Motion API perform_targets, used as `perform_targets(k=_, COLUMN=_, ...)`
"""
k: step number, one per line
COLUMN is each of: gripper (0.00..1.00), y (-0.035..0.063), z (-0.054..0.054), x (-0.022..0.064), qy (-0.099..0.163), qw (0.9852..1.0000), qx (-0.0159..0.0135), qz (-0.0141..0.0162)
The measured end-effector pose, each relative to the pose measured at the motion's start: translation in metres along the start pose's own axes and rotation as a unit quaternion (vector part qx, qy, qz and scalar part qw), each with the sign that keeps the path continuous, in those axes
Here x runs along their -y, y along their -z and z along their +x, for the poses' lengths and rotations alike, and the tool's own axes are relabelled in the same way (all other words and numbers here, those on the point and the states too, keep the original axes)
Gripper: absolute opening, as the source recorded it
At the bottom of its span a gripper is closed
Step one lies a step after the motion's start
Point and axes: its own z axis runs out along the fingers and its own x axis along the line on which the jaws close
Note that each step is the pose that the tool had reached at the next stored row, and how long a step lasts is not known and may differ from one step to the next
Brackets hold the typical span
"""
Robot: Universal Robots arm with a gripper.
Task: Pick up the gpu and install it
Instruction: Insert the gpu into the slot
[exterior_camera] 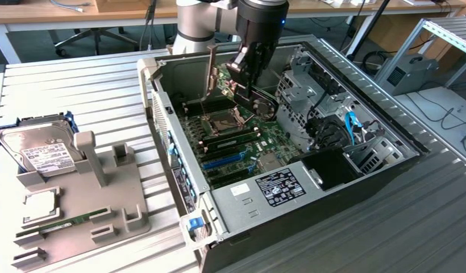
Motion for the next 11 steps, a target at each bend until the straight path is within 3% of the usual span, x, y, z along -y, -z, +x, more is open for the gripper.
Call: perform_targets(k=11, gripper=0.26, y=0.0, z=0.0, x=0.0, qy=0.008, qw=1.0, qx=0.0004, qz=-0.0002)
